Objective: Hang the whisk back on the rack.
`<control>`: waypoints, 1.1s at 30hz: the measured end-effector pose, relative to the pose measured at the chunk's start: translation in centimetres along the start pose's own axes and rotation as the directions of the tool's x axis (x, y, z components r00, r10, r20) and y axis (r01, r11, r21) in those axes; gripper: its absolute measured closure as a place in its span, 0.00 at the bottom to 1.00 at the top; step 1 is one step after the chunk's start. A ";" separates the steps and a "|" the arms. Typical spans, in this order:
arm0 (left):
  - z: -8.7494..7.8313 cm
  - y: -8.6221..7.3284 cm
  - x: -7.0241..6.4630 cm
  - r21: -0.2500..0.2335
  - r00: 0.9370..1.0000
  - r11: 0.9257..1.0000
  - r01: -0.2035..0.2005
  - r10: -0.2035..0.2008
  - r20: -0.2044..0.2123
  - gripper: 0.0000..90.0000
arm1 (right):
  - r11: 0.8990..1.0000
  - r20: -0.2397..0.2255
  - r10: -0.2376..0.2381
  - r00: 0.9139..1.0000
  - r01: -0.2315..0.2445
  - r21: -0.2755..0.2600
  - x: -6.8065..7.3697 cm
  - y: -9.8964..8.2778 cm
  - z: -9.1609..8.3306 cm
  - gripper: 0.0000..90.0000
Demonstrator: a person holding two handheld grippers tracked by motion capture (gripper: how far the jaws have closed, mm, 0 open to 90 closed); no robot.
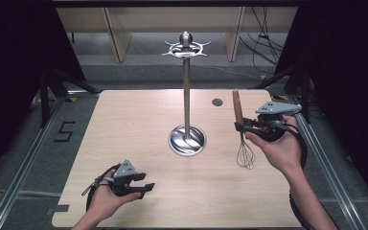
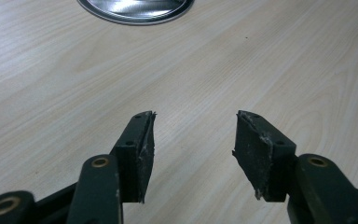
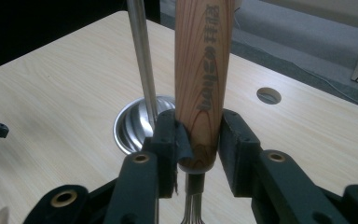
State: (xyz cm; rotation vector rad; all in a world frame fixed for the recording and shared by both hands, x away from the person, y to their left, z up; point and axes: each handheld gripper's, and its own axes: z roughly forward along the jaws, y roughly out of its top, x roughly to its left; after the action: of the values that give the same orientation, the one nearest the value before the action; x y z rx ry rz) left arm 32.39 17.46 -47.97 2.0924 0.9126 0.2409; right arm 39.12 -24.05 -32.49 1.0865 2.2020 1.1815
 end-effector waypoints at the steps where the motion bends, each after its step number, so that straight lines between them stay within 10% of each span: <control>1: 0.0 0.0 0.0 -0.003 1.000 1.000 0.002 -0.002 0.006 0.52 | 1.000 0.003 -0.010 1.000 0.011 -0.009 0.0 0.1 0.1 0.78; 33: -0.1 0.1 0.0 -0.006 1.000 1.000 0.003 -0.003 -0.002 0.52 | 0.999 0.003 -0.041 0.999 0.042 -0.029 0.5 1.9 0.0 0.78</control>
State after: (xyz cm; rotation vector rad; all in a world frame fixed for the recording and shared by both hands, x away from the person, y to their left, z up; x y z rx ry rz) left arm 32.40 17.49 -47.88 2.0857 0.9149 0.2441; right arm 39.68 -23.06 -30.88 1.0251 2.1880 1.1901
